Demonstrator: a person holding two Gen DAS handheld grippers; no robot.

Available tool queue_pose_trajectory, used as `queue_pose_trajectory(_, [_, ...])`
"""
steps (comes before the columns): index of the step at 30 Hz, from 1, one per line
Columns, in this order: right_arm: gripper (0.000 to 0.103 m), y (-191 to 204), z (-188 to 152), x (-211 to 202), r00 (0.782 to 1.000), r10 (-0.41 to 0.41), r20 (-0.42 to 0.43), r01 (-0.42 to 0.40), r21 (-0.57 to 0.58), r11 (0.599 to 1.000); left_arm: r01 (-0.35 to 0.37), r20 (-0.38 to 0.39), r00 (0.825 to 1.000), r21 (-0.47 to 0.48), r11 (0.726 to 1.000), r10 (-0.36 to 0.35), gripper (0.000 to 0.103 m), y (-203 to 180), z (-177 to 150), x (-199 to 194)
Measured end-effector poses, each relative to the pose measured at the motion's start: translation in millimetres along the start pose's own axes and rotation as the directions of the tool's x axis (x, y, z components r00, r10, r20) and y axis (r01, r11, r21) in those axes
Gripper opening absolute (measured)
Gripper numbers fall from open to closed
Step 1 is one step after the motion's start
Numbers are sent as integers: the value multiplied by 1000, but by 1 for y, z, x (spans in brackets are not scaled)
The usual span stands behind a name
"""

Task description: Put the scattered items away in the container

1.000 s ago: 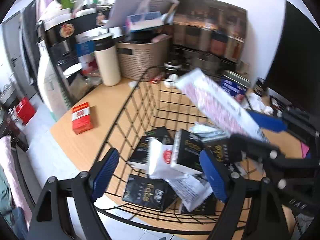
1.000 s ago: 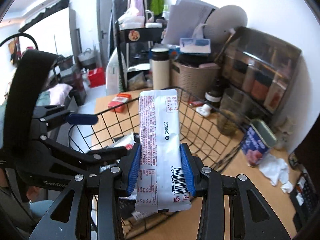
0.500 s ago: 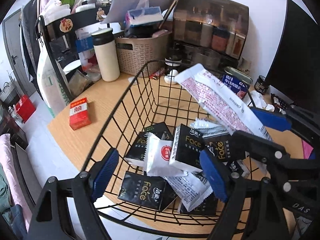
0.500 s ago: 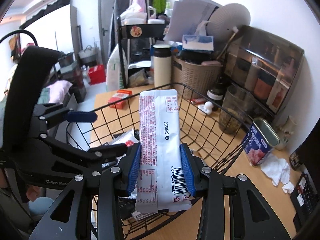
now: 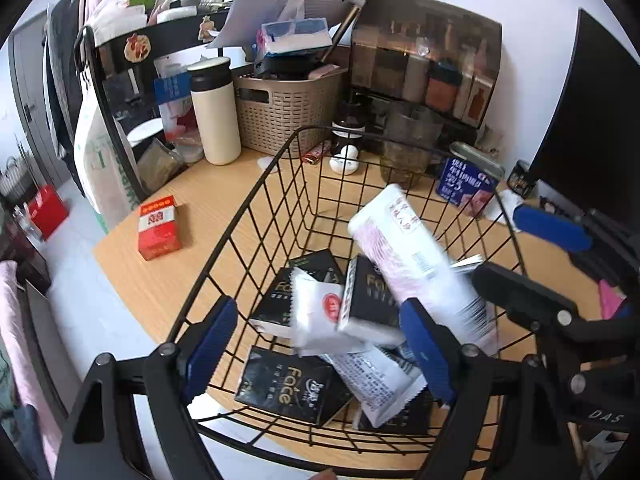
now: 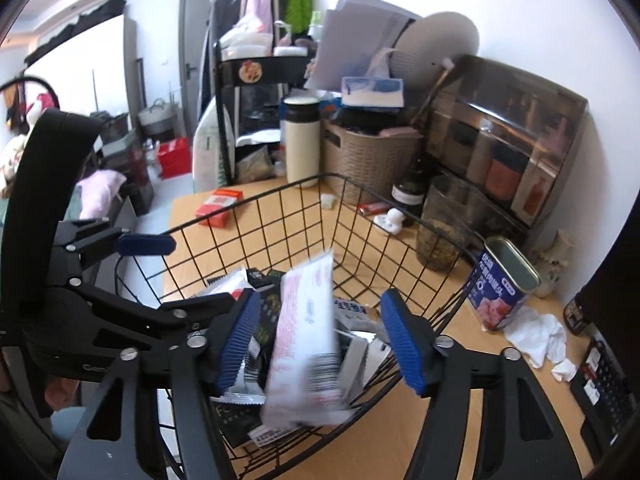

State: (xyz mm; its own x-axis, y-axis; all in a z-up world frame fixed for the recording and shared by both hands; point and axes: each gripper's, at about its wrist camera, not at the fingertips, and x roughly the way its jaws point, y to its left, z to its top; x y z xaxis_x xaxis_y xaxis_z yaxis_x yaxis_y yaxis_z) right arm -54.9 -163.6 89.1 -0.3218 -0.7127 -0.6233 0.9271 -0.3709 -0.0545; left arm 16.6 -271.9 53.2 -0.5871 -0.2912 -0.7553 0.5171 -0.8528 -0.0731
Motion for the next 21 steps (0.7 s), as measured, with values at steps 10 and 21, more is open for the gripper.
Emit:
queue_pose_trajectory(10, [64, -1, 1, -1, 1000, 8, -14, -8, 24, 1000, 34, -22, 999, -35, 999, -35, 85, 1, 0, 4])
queue_pose_trajectory(21, [64, -11, -5, -37, 996, -90, -24, 91, 78, 993, 163, -13, 987, -21, 986, -163, 85, -30, 2, -5])
